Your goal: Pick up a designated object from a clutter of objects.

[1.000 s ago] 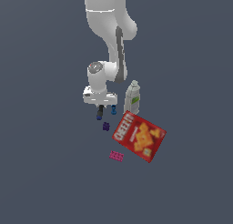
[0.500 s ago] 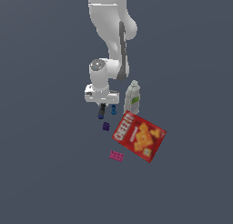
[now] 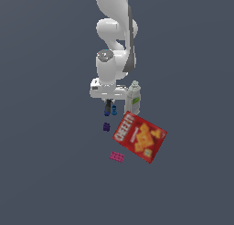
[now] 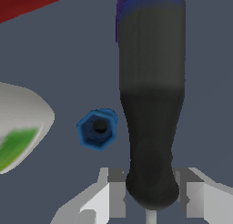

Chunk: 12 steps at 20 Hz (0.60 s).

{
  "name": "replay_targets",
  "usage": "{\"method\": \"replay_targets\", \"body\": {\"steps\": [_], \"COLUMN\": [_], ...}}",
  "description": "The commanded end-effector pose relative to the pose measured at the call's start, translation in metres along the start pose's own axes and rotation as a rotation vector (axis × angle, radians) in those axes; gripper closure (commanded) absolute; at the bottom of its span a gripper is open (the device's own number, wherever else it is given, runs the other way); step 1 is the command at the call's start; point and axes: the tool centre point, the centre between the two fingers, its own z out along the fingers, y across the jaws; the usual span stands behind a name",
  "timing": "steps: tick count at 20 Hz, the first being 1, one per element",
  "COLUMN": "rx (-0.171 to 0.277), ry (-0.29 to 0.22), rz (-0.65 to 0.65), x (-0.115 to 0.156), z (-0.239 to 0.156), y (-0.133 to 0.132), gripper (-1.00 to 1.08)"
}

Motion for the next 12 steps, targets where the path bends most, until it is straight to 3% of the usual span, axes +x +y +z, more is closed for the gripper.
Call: {"method": "replay_targets", "body": {"steps": [1, 12], "rx": [-0.002, -0.004], "ry": [0.001, 0.001], "rz": [0.0, 0.0], "x": [0.001, 0.008], "z": [-0.017, -0.098], "y": [-0.013, -0.075], "gripper": [1.08, 1.08]}}
